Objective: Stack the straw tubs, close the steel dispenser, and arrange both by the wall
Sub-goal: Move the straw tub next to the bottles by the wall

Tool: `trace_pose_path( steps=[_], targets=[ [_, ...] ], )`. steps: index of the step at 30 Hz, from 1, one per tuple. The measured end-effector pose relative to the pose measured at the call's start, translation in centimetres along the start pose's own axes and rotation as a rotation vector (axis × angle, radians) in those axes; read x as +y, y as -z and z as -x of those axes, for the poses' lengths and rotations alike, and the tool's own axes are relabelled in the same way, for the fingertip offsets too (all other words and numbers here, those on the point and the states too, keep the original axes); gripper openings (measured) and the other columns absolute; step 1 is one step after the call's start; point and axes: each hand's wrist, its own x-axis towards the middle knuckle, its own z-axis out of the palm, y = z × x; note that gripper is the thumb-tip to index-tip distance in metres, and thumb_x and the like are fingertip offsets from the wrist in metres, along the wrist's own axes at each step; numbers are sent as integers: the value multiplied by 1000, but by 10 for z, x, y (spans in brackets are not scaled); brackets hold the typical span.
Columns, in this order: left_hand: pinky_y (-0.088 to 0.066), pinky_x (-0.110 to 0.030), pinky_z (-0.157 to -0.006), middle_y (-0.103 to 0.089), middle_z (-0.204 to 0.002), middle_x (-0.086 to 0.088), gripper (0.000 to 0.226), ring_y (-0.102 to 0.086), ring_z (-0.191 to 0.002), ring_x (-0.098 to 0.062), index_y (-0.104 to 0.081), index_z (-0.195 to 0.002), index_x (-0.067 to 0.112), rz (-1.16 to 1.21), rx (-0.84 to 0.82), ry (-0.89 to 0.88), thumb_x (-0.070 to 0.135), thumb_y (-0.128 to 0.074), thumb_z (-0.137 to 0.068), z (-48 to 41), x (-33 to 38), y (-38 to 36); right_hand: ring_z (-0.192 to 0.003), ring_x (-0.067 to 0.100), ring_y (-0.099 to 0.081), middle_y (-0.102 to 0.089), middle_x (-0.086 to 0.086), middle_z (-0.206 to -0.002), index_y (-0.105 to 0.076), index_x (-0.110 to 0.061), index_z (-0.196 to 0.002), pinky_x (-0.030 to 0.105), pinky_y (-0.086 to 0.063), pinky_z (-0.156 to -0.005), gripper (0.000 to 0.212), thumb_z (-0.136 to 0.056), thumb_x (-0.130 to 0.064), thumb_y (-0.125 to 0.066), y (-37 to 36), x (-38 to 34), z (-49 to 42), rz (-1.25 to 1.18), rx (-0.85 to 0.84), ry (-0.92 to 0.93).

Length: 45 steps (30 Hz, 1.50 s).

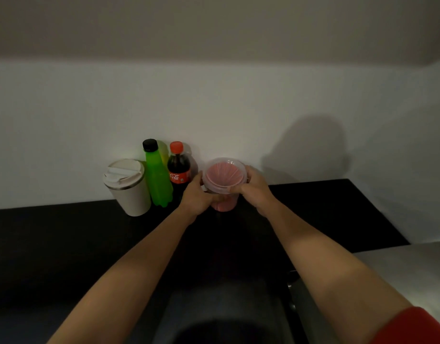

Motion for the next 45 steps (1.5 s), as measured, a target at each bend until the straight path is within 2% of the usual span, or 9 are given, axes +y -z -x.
trace_pose_path(
  steps=[6,10,14,20,24,27,31,37,45],
  targets=[
    [-41,-46,-104,-47,-141,-9,102,-46,-127,-25,-30,-145,11,-90,-19,26,13,-87,-61,-1,-6,-4,-99,14,-59,-61,-9,-102,-55,-27,-105,29,-50,-83,66,-51,-7,-87,3,-4,0,48,-34,28],
    [-38,-45,-107,-42,-145,-10,106,-43,-130,-25,-23,-148,11,-134,-21,34,14,-86,-62,-3,-5,-6,-106,20,-63,-67,4,-113,-61,-14,-116,43,-50,-94,74,-47,-15,-88,2,-4,1,108,-59,99],
    [-38,-43,-107,-43,-145,-8,107,-44,-129,-23,-20,-148,11,-156,-21,15,15,-85,-64,-1,-7,-5,-107,22,-63,-66,9,-115,-60,-12,-119,46,-50,-95,77,-48,-13,-89,1,-4,0,117,-44,82],
    [-39,-11,-85,-48,-124,6,101,-48,-112,-8,-28,-144,14,-174,84,-131,21,-87,-62,5,-6,-11,-110,23,-60,-63,10,-120,-55,-11,-124,43,-50,-94,82,-50,-17,-90,0,-6,-6,178,-26,20],
    [-41,-12,-80,-53,-123,2,97,-49,-104,-6,-32,-142,14,-184,141,-149,25,-86,-63,4,-6,-14,-108,25,-61,-64,11,-118,-58,-10,-122,45,-51,-93,79,-50,-13,-90,1,-7,-5,160,-15,28],
    [-39,-2,-72,-53,-117,6,96,-50,-101,-5,-35,-141,13,-188,165,-161,27,-87,-61,4,-8,-14,-106,24,-63,-66,10,-115,-60,-10,-120,45,-51,-92,77,-50,-11,-90,1,-6,-5,152,-23,39],
    [-44,-22,-86,-55,-131,-5,100,-51,-104,-9,-33,-142,13,-193,160,-131,27,-88,-60,0,-9,-13,-107,21,-61,-65,6,-117,-58,-11,-120,43,-51,-93,75,-51,-9,-89,0,-7,-3,135,-8,39],
    [-45,-35,-99,-49,-138,-9,108,-51,-120,-21,-23,-147,12,-167,114,-60,22,-88,-61,0,-11,-10,-105,19,-58,-59,8,-120,-52,-11,-121,30,-52,-84,69,-60,-12,-85,3,-8,-5,70,-11,-61],
    [-42,-42,-104,-49,-138,-12,117,-49,-124,-27,-13,-149,14,-203,-39,101,17,-88,-60,3,-19,-11,-111,25,-59,-60,11,-123,-47,-9,-130,39,-50,-94,56,-79,-19,-68,3,-6,-13,-19,29,-227]
  ],
)
